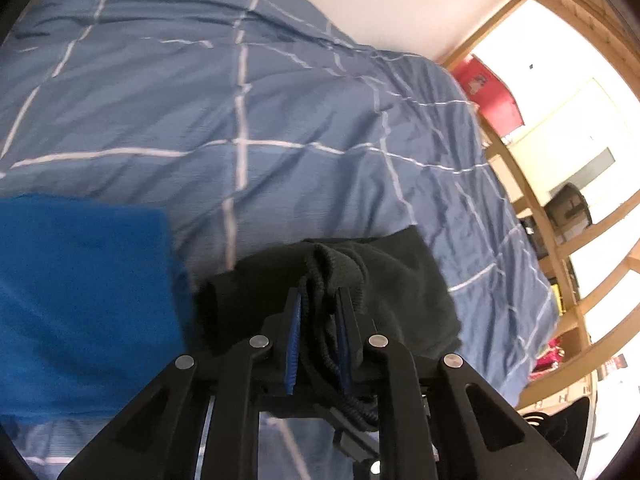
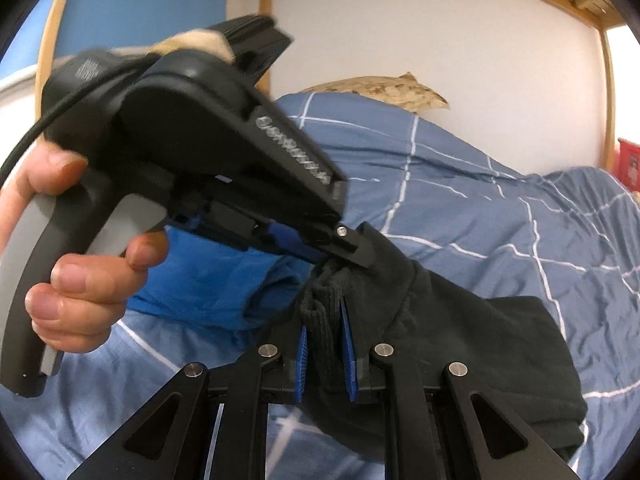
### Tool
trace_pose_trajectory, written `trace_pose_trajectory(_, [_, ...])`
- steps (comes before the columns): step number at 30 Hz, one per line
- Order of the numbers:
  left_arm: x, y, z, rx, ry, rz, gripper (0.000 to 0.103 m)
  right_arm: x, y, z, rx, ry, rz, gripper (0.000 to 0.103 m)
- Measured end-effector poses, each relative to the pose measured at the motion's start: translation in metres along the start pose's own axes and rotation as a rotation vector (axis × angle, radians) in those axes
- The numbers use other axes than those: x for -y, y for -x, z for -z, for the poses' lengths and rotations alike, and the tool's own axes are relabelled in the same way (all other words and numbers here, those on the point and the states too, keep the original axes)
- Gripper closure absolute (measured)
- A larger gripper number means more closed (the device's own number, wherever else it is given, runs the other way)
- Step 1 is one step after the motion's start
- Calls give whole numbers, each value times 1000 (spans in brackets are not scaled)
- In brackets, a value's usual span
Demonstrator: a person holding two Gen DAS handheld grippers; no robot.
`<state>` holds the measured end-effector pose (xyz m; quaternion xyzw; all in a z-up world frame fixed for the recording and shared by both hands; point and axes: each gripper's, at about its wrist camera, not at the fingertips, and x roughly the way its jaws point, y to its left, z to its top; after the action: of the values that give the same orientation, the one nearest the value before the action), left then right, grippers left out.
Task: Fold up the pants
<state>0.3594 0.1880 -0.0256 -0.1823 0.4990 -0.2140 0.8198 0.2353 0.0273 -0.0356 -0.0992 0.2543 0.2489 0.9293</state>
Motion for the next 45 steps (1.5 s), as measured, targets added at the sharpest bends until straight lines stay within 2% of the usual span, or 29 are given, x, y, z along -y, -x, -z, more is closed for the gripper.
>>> trace_pose_trajectory(6, [-29,-17,7,-19,48,-82,88,-12,-25,11,-75,18,-36,86])
trace_pose_trajectory(9, [-28,-22,11,-14,40,-111,88,-12,-26,14,-88,19,-38,81])
trace_pose_trajectory(11, [-22,-23,13,0,13,-150,88,-11,-17,15,-100,12,-66,64])
trace_pose_trajectory(12, [-19,-23,14,9,-2,-172,88,-8,-8,16,-102,-8,-67,60])
trace_pose_trajectory(13, [-16,-23,15,17,-12,-187,88,-5,1,17,-107,-30,-49,54])
trace_pose_trajectory(15, [-8,-23,18,35,-40,-225,88,17,24,21,-97,-132,36,51])
trace_pose_trajectory(16, [-4,-22,19,42,-51,-241,87,33,37,24,-94,-208,113,45])
trace_pose_trajectory(17, [1,-20,21,53,-64,-264,86,44,45,27,-89,-254,173,35])
trace_pose_trajectory(18, [5,-17,21,68,-72,-283,84,60,57,31,-78,-315,262,31])
trace_pose_trajectory(19, [15,-8,25,115,-97,-331,82,71,65,35,-66,-352,322,31])
trace_pose_trajectory(20, [21,-2,28,144,-111,-351,73,83,73,38,-56,-385,372,30])
trace_pose_trajectory(21, [29,8,32,188,-123,-369,57,94,80,41,-50,-409,398,30])
trace_pose_trajectory(22, [34,14,35,215,-124,-378,52,102,85,43,-50,-420,407,30])
trace_pose_trajectory(25, [49,37,57,313,-130,-425,50,112,99,51,-53,-400,428,26])
trace_pose_trajectory(29, [55,43,97,350,-92,-388,50,118,115,70,-24,-335,441,26])
trace_pose_trajectory(33, [46,31,121,368,4,-371,51,130,116,89,-40,-326,399,26])
trace_pose_trajectory(38, [40,7,124,343,105,-318,51,144,106,98,-77,-368,379,26])
trace_pose_trajectory(41, [37,-6,119,334,133,-321,51,154,98,104,-104,-406,353,26])
trace_pose_trajectory(45, [39,-11,115,363,158,-328,51,161,88,110,-140,-428,331,26])
